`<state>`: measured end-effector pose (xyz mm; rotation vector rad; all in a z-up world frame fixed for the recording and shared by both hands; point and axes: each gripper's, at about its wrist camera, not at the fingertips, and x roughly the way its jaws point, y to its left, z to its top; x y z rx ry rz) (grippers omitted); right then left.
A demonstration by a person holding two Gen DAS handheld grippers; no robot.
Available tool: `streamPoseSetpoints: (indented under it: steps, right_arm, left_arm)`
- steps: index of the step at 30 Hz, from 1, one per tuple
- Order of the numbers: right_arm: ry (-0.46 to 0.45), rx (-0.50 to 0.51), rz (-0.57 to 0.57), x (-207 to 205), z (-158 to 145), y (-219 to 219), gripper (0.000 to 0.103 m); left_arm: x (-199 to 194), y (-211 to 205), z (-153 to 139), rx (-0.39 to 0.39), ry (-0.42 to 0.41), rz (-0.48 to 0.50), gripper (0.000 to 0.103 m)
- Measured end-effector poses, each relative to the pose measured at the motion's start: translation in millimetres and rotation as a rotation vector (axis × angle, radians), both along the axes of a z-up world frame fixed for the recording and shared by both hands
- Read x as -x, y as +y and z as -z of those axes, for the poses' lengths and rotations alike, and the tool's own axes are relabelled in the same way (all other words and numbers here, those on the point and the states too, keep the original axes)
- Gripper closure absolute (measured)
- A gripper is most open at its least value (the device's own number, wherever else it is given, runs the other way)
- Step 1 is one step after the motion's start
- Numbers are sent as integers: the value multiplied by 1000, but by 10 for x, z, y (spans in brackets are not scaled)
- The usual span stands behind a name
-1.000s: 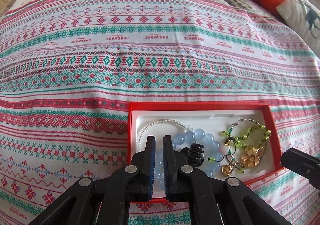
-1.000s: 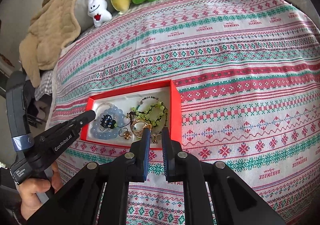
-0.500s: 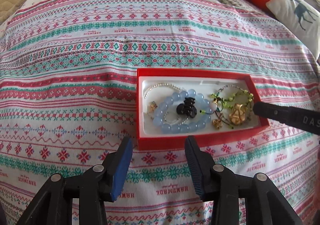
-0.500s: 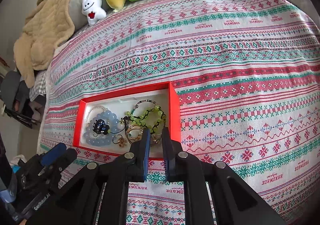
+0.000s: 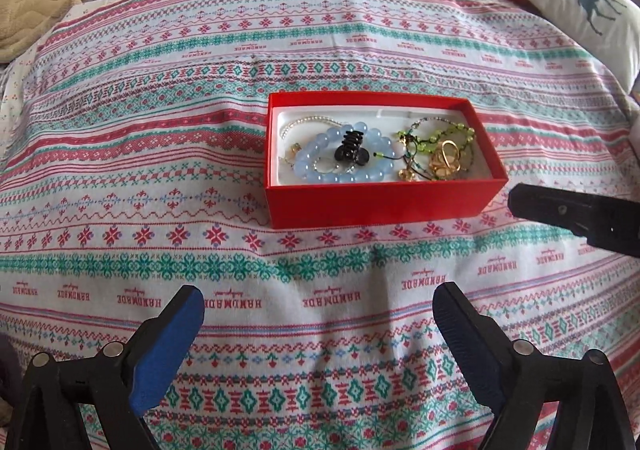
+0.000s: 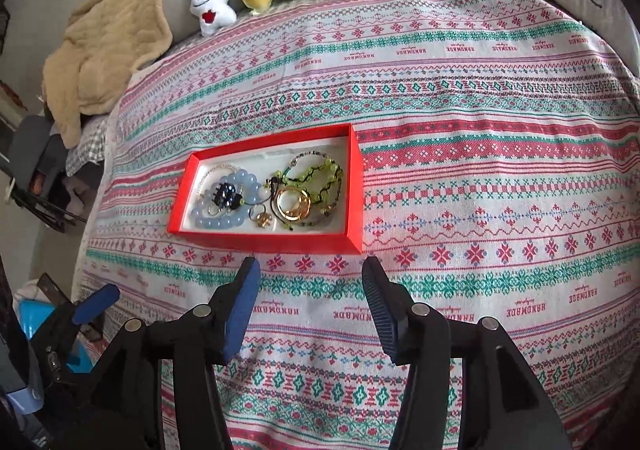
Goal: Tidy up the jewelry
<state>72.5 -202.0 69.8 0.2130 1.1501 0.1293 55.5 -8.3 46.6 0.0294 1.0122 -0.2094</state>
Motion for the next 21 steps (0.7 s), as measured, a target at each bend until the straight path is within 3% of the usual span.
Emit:
streamPoseSetpoints:
  steps: [3,7,11,21]
  right_arm:
    - [1,43,-10,203,-11,41,38]
    - [-10,104,-22,434,-32,104,19]
    - [-23,205,-21,600,-31,169,10]
    - [46,241,-46,684,158,283,8]
  left_arm:
    - [118,25,24,-13,0,-20,5]
    - [242,67,90,-28,26,-40,1]
    - [332,140,156,-42,31,-81,1]
    - [367,183,230,-75,38,-105,1]
